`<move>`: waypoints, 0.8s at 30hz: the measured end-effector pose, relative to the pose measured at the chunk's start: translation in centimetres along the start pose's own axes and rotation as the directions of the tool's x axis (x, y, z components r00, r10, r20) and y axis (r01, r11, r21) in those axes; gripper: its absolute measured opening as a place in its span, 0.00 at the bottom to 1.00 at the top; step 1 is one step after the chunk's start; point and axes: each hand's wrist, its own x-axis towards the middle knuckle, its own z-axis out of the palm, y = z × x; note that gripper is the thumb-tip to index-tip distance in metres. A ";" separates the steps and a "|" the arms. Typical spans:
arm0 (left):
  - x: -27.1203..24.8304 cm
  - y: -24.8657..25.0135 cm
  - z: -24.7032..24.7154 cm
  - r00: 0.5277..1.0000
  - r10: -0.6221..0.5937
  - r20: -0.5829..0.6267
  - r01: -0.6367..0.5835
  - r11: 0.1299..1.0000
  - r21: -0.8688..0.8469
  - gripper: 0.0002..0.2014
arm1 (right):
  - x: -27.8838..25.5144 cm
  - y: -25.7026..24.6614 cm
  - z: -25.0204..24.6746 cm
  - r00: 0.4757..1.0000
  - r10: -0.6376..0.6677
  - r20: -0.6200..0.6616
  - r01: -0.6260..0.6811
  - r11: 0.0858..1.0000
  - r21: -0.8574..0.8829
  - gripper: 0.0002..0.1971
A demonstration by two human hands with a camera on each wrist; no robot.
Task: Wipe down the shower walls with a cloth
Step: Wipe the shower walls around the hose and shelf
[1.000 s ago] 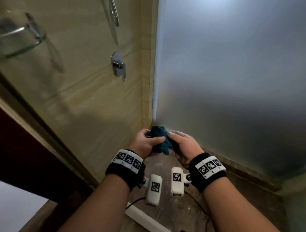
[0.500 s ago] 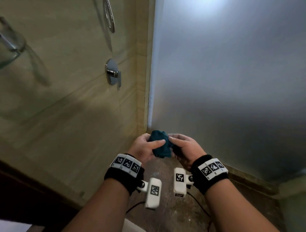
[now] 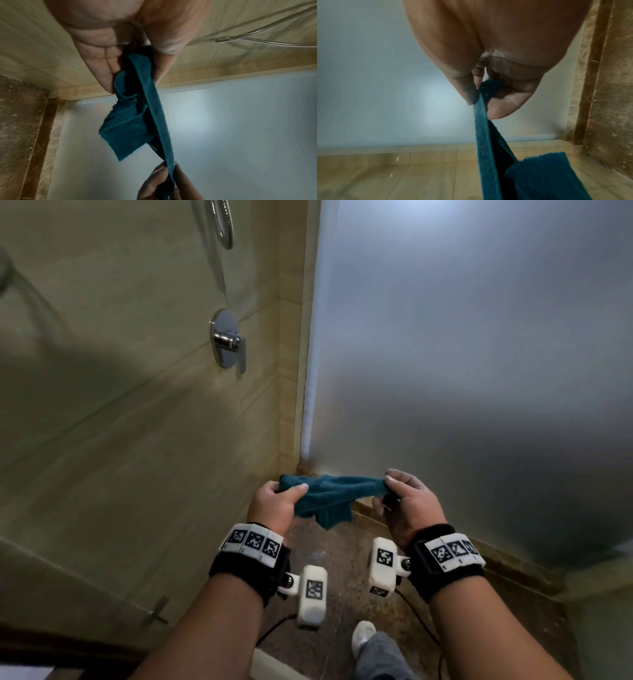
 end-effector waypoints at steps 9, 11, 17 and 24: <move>3.3 0.8 0.9 0.996 -0.086 -0.030 0.083 0.992 -0.092 0.22 | 5.7 -0.5 1.2 0.993 0.046 -0.108 -0.040 0.998 0.058 0.09; 3.9 1.1 1.3 0.997 -0.073 -0.030 0.072 0.997 -0.039 0.28 | 7.0 -0.9 1.8 0.994 0.064 -0.086 -0.061 0.997 0.043 0.09; 6.2 2.7 3.3 0.998 -0.013 -0.067 0.014 1.000 0.013 0.11 | 10.0 -1.4 2.5 0.986 0.156 -0.060 -0.153 0.987 0.053 0.09; 7.2 3.3 6.3 0.999 -0.001 -0.042 0.000 1.000 -0.014 0.07 | 10.2 -2.2 3.0 0.948 0.122 0.292 -0.043 0.964 -0.262 0.27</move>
